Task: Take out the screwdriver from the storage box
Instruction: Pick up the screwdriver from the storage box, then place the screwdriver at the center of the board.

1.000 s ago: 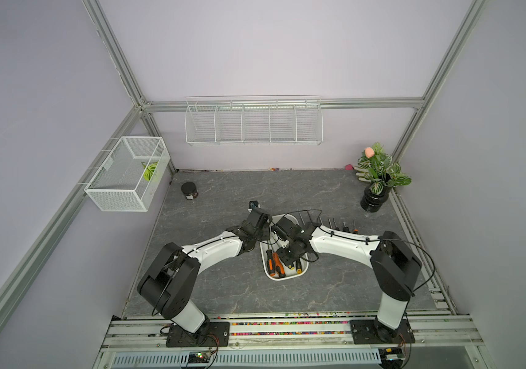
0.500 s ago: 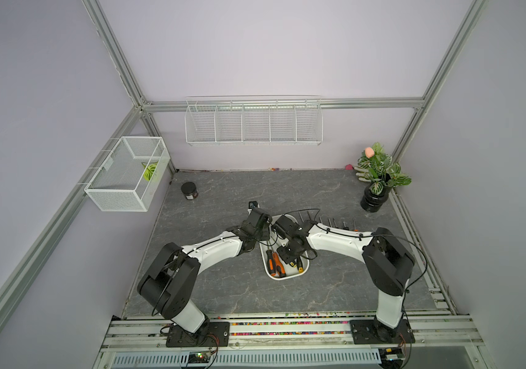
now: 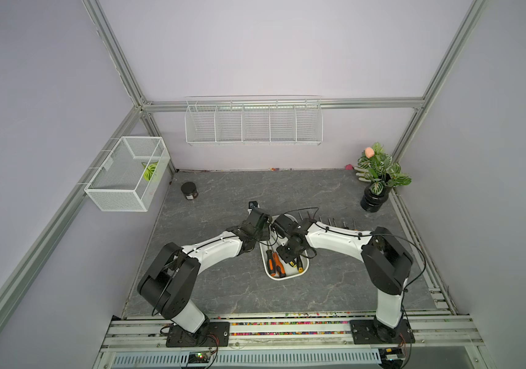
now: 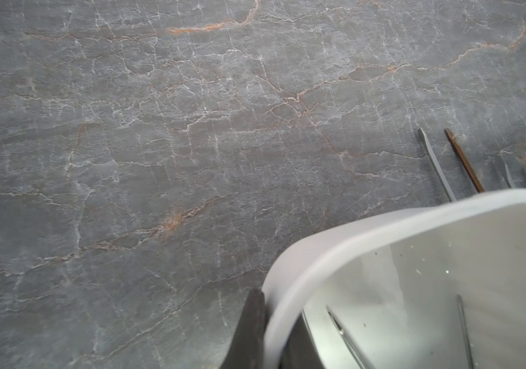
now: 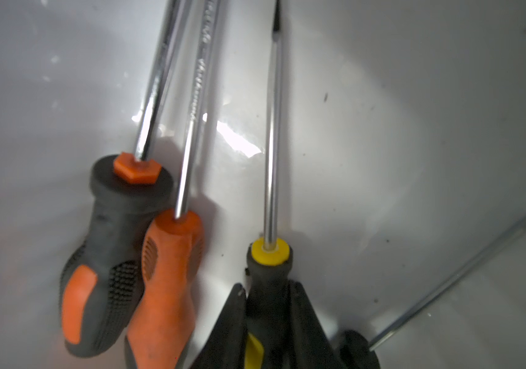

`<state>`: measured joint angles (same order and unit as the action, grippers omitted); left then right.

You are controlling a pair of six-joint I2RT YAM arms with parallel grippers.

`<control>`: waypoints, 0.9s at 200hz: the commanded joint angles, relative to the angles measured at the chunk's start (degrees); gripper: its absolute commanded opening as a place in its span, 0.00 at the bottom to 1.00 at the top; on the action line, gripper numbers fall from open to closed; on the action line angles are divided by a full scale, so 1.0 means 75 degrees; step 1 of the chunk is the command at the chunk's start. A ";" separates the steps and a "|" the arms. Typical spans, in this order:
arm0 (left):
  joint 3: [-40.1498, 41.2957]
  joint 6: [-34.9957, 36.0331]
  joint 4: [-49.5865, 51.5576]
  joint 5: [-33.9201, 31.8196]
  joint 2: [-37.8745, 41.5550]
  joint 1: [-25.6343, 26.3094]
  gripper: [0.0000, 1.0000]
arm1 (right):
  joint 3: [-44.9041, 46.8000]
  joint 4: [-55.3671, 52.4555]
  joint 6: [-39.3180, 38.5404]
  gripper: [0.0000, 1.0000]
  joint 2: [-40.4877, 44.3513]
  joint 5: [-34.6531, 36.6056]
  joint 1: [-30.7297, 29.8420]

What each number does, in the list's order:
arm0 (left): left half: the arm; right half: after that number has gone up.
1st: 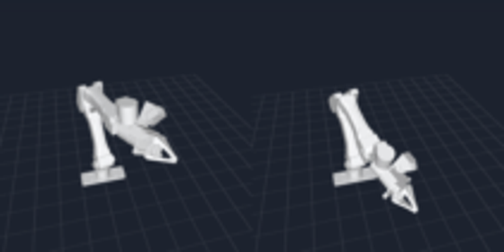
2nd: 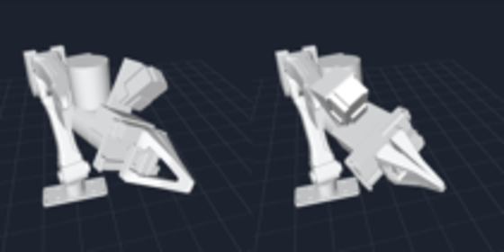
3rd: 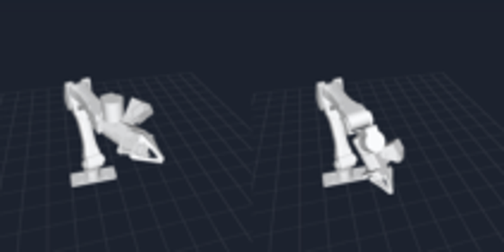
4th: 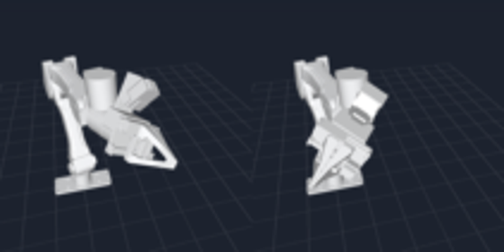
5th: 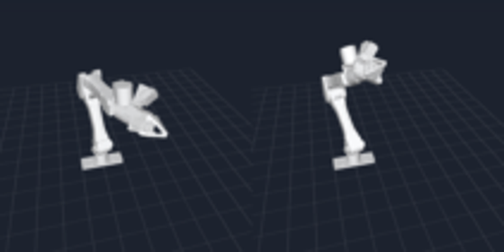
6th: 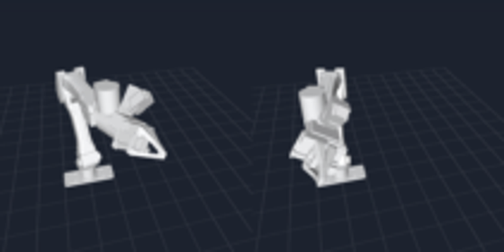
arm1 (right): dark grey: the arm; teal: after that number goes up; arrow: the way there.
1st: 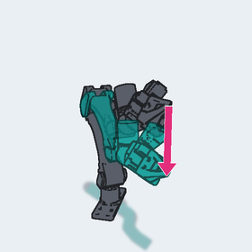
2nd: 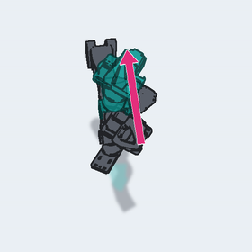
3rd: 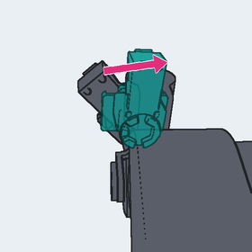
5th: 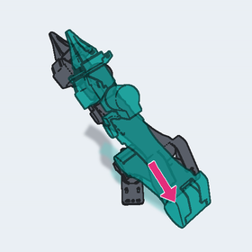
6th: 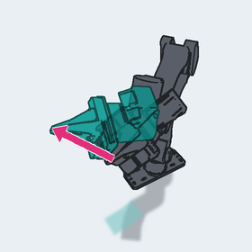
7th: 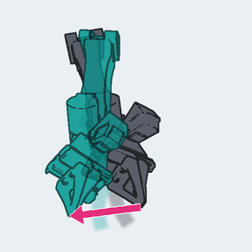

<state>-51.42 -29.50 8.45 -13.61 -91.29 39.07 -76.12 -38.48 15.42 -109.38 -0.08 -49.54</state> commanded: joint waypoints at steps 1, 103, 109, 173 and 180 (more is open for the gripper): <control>0.0090 -0.0022 -0.0155 -0.0015 0.0061 0.0071 0.00 | 0.0101 0.0102 0.0077 0.00 0.0625 -0.0201 0.0054; 0.0102 -0.0004 -0.0159 -0.0029 0.0063 0.0068 0.00 | 0.0421 -0.0205 0.0202 0.00 0.2262 -0.1067 0.0321; 0.0106 -0.0005 -0.0165 -0.0017 0.0055 0.0064 0.00 | 0.0515 -0.0208 0.0223 0.00 0.2433 -0.1185 0.0414; 0.0081 0.0003 -0.0157 -0.0015 0.0042 0.0068 0.00 | 0.1310 -0.0921 0.0003 0.00 0.4133 -0.0806 0.1542; 0.0079 -0.0005 -0.0165 -0.0013 0.0034 0.0072 0.00 | 0.1441 -0.0929 -0.0067 0.00 0.4256 -0.0972 0.1882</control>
<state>-51.42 -29.47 8.08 -13.45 -91.29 39.18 -68.71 -41.98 16.21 -80.62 -7.84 -40.58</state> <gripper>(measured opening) 0.095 0.225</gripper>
